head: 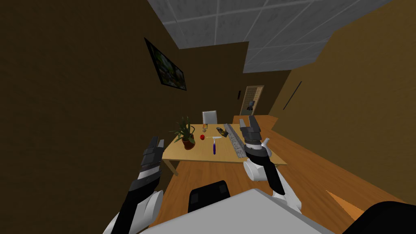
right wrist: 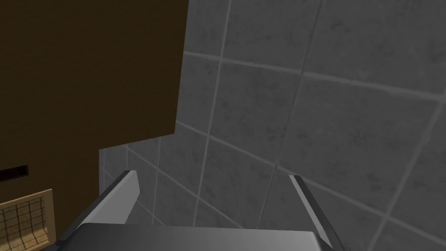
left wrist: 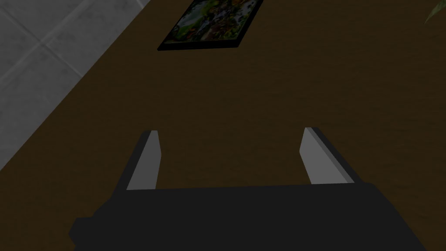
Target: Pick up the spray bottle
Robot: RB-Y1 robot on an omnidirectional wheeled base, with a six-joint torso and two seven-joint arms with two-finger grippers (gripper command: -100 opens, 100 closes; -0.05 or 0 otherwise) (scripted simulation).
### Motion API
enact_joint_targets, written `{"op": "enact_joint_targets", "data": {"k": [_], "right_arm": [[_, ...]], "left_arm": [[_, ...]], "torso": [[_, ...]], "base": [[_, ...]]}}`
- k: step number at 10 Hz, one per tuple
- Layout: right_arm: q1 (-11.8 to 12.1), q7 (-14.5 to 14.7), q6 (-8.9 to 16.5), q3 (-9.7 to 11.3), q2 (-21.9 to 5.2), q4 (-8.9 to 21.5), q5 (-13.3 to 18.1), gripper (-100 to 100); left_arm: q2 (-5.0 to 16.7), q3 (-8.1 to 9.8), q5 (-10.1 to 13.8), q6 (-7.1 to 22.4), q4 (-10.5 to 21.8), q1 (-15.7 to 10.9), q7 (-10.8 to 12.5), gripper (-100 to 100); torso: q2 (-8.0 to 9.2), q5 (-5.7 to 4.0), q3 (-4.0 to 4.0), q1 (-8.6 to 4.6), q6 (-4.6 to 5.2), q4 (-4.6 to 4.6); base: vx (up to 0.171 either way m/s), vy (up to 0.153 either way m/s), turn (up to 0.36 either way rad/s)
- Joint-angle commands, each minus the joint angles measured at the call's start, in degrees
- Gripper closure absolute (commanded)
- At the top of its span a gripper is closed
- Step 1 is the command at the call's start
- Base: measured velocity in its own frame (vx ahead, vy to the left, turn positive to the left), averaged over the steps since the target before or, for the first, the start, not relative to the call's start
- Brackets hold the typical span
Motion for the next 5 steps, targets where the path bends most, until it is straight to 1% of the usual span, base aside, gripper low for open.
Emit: {"op": "enact_joint_targets", "data": {"k": [1,2,3,4,5], "right_arm": [[0.51,0.0,0.86,-0.2,-1.59,1.18,0.77,-100],[0.83,0.0,1.42,-0.32,-2.33,1.96,1.26,-100],[1.65,0.04,2.88,-0.63,-3.86,4.0,2.52,-100],[1.65,0.04,2.88,-0.63,-3.86,4.0,2.52,-100],[2.13,0.08,3.76,-0.8,-4.65,5.22,3.27,-100]], "left_arm": [[0.0,0.0,0.0,0.0,0.0,0.0,0.0,0],[0.0,-0.01,0.0,0.0,0.0,-0.01,0.0,0],[-0.01,-0.01,0.0,0.0,0.0,-0.01,0.0,0],[-0.01,-0.02,0.0,0.0,0.0,-0.02,0.0,0],[-0.01,-0.01,0.0,0.0,0.0,-0.01,0.0,0]], "torso": [[0.0,0.0,0.0,0.0,0.0,0.0],[0.1,0.02,0.05,0.13,-0.01,0.01],[0.25,0.05,0.14,0.25,0.0,0.05],[0.49,0.07,0.27,0.38,-0.02,0.09],[0.43,0.1,0.26,0.42,0.0,0.11]], "base": [[-0.039,0.044,0.056],[-0.081,0.077,0.071],[-0.15,0.111,0.119],[-0.107,0.115,0.038],[-0.058,0.111,0.045]]}}
